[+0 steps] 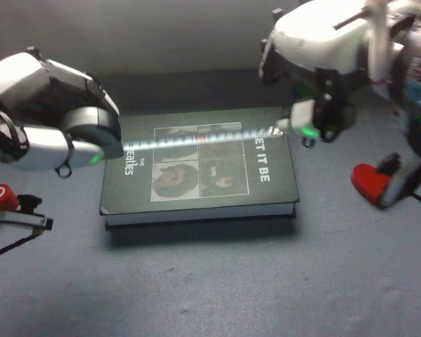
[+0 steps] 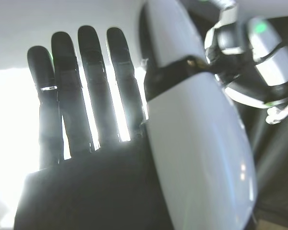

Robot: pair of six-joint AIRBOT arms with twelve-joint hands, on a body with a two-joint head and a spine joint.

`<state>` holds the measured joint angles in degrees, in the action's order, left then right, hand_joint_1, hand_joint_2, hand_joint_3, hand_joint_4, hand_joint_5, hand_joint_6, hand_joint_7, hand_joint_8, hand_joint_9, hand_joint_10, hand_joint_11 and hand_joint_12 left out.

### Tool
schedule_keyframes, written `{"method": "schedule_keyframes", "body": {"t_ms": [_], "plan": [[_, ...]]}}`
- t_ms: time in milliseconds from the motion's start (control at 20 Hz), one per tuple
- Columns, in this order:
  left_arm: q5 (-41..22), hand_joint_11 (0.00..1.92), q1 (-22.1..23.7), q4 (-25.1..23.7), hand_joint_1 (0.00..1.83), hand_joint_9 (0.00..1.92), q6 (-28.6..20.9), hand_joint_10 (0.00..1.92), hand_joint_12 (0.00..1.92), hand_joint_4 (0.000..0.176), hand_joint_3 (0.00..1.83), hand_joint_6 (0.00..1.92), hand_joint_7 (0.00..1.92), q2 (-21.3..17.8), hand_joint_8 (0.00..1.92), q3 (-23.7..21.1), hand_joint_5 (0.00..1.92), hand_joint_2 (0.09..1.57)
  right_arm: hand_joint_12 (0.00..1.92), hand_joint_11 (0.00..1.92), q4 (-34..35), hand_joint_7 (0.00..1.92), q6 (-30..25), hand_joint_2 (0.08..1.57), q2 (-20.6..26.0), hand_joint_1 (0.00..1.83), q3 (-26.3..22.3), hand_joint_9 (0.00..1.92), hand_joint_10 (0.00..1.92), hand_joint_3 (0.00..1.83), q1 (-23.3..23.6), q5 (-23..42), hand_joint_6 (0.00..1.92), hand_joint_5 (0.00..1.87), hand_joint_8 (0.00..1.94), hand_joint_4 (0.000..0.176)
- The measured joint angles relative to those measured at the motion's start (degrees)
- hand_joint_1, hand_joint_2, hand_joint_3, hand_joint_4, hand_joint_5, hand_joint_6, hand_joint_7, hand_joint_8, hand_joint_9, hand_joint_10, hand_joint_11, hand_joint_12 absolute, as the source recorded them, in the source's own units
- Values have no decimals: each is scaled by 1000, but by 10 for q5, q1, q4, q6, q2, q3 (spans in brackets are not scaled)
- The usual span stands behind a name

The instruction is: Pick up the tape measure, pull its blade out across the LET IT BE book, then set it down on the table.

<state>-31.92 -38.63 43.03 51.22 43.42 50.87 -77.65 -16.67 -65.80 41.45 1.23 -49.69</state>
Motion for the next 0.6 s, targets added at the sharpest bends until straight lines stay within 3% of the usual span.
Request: {"method": "schedule_keyframes", "body": {"t_ms": [150, 350, 600], "plan": [[4, 920, 14, 9, 1382, 922, 1, 1290, 1165, 0, 0, 804, 1062, 0, 875, 3, 947, 1101, 958, 320, -4, 744, -25, 1140, -45, 967, 33, 712, 20, 0, -2, 6, 18, 736, 8, 0], [13, 929, 20, 8, 1382, 920, -10, 1301, 1166, 0, 0, 795, 1060, 0, 876, 13, 943, 1103, 962, 328, -87, 744, -78, 1140, -77, 968, 76, 714, 17, 0, -16, 28, 13, 733, 6, 0], [14, 934, 13, -34, 1380, 921, -74, 1308, 1170, 0, 0, 825, 1040, 0, 900, 14, 921, 1109, 959, 319, -52, 756, -71, 1140, -110, 964, 125, 714, 14, 0, -8, 28, 12, 737, 9, 0]]}}
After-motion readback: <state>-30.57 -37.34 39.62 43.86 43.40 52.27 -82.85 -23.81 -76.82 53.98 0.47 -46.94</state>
